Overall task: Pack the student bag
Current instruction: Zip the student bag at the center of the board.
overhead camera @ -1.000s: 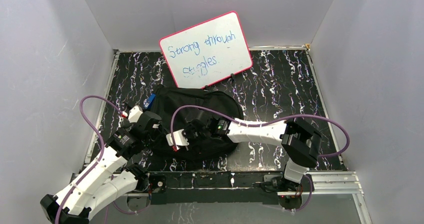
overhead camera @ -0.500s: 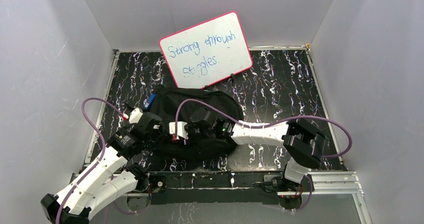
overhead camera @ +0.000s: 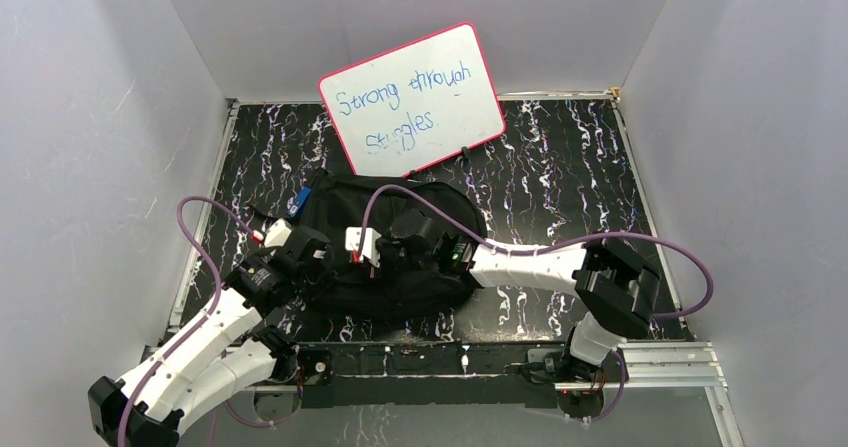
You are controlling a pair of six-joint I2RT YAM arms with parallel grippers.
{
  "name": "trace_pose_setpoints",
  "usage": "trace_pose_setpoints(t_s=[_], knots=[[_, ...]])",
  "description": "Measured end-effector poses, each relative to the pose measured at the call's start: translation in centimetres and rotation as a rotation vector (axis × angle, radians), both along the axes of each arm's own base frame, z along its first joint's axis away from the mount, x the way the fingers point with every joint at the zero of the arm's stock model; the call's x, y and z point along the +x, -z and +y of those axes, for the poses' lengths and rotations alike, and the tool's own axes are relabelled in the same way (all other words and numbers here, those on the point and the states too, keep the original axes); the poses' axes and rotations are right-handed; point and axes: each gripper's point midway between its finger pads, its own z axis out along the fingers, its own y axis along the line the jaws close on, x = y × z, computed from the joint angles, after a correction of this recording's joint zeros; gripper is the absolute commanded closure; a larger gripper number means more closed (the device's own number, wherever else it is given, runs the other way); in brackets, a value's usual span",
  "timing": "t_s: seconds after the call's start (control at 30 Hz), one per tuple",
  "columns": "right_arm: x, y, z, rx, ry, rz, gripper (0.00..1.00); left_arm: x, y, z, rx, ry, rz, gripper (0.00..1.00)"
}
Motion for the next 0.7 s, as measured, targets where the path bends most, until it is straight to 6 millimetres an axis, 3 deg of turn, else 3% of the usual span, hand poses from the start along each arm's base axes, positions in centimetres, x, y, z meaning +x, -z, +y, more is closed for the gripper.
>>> trace_pose_setpoints(t_s=[0.07,0.7], knots=[[0.3,-0.3,-0.1,0.009,0.010,0.007,1.00,0.1,-0.1,-0.1,-0.005,0.000,-0.006,1.00],[5.4,-1.5,-1.3,0.022,0.163,0.106,1.00,0.3,0.1,-0.3,-0.021,0.004,-0.029,1.00]])
